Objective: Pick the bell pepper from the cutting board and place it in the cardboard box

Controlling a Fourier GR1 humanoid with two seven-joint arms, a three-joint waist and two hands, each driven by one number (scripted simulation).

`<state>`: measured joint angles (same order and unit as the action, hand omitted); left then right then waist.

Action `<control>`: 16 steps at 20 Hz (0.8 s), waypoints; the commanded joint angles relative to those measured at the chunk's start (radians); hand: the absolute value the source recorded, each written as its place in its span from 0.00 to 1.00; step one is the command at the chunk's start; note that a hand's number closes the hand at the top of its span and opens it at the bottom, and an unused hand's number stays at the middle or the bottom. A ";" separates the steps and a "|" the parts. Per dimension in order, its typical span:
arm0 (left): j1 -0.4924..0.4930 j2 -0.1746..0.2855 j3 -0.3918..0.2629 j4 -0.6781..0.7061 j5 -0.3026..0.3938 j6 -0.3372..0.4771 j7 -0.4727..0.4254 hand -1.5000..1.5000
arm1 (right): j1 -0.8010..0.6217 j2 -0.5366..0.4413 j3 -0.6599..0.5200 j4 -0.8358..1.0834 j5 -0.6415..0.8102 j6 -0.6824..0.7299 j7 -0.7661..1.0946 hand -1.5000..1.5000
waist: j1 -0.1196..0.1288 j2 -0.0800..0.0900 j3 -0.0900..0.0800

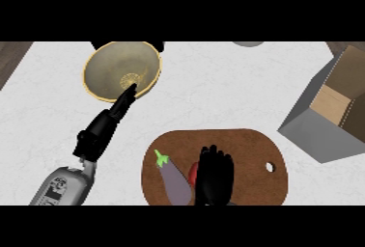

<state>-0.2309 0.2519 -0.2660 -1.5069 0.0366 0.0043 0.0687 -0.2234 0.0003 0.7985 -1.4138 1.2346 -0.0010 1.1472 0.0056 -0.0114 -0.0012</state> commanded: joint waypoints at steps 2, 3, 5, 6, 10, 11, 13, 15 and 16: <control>0.005 -0.003 0.030 0.059 0.001 -0.027 -0.077 0.50 | -0.068 0.000 0.034 0.074 0.052 0.023 0.167 1.00 | -0.001 0.013 0.001; 0.015 -0.001 0.024 0.028 0.000 -0.024 -0.031 0.50 | -0.035 0.000 0.001 0.061 0.112 0.015 0.116 1.00 | -0.005 0.011 0.001; 0.015 -0.018 0.005 0.012 -0.010 -0.003 -0.021 0.50 | 0.038 -0.286 0.048 -0.107 -0.078 0.002 -0.346 1.00 | -0.009 0.011 0.002; 0.002 0.007 0.024 0.014 0.010 -0.028 -0.015 0.50 | 0.061 -0.320 0.109 -0.137 -0.103 -0.008 -0.440 1.00 | -0.003 0.012 0.004; -0.003 -0.012 0.001 0.013 0.003 -0.026 -0.014 0.50 | 0.060 -0.413 0.253 -0.247 -0.154 0.022 -0.664 1.00 | 0.037 0.015 0.008; -0.004 -0.012 0.001 0.013 0.001 -0.025 -0.016 0.50 | 0.056 -0.467 0.252 -0.276 -0.160 0.010 -0.714 1.00 | 0.029 0.013 0.008; -0.003 -0.018 0.001 0.012 -0.002 -0.017 -0.013 0.50 | 0.054 -0.565 0.259 -0.342 -0.167 -0.044 -0.823 1.00 | 0.013 0.007 0.009; 0.008 -0.008 0.014 0.018 0.003 -0.017 -0.018 0.50 | 0.048 -0.666 0.229 -0.390 -0.180 -0.119 -0.919 1.00 | 0.001 0.008 0.010; 0.016 -0.004 0.019 0.019 0.001 -0.013 -0.023 0.50 | 0.051 -0.713 0.216 -0.426 -0.188 -0.151 -0.957 1.00 | -0.010 0.003 0.009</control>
<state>-0.2263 0.2434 -0.2563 -1.4924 0.0375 -0.0143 0.0521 -0.1744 -0.5488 1.0128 -1.7510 1.0719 -0.0675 0.3673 0.0141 -0.0068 0.0061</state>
